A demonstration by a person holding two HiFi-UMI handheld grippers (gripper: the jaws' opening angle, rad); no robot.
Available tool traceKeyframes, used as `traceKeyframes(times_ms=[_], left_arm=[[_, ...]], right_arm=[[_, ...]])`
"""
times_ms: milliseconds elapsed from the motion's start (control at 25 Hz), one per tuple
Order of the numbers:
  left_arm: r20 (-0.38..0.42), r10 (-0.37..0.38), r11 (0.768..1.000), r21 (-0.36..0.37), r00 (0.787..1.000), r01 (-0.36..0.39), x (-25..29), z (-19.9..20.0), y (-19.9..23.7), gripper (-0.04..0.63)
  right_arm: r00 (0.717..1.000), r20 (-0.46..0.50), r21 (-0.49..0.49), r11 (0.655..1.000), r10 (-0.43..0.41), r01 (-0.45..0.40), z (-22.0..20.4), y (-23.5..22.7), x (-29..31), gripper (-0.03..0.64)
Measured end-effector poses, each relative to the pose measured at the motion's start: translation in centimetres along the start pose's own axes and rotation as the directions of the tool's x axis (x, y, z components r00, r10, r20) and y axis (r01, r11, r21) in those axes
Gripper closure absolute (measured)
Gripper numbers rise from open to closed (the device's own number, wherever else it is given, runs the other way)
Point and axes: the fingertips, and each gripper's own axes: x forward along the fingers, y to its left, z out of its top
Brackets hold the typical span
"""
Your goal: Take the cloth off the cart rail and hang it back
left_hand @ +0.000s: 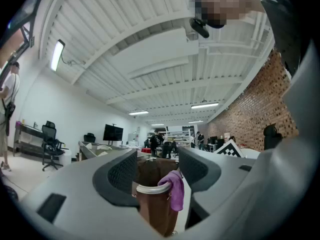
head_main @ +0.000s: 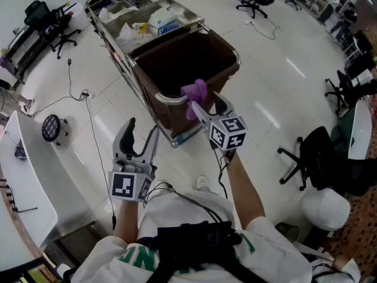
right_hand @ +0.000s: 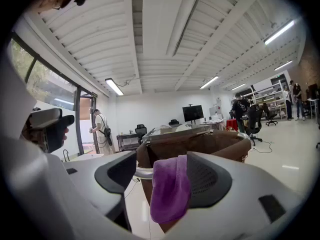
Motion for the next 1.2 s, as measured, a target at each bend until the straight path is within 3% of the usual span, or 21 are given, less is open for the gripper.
traceKeyframes(times_ms=[480,720,880,1040,1200], left_arm=[[0.004,0.023,1.0,-0.008,1.0,-0.023,-0.8,0.3,0.5,0.347],[-0.005,0.015,0.998,-0.055,1.0,-0.015,-0.4,1.3,-0.4,0.347],[-0.004,0.018,1.0,-0.002,1.0,-0.018,-0.9,-0.2,0.6,0.347],[-0.003,0.018,1.0,-0.011,1.0,-0.018,-0.9,-0.3,0.5,0.347],[-0.005,0.008,1.0,-0.011,1.0,-0.008,-0.8,-0.3,0.2,0.347]], right_arm=[[0.994,-0.102,-0.002,1.0,-0.029,0.029,-3.6,-2.0,3.6,0.325],[0.992,-0.119,-0.007,0.999,-0.04,0.039,-4.3,-1.7,4.1,0.345],[0.99,-0.134,-0.032,0.999,-0.043,0.039,-4.2,-1.4,4.3,0.387],[0.988,-0.143,-0.084,0.996,-0.053,0.041,-3.8,-1.0,4.2,0.473],[0.99,-0.129,-0.083,0.995,-0.062,0.051,-2.5,-0.9,3.6,0.503]])
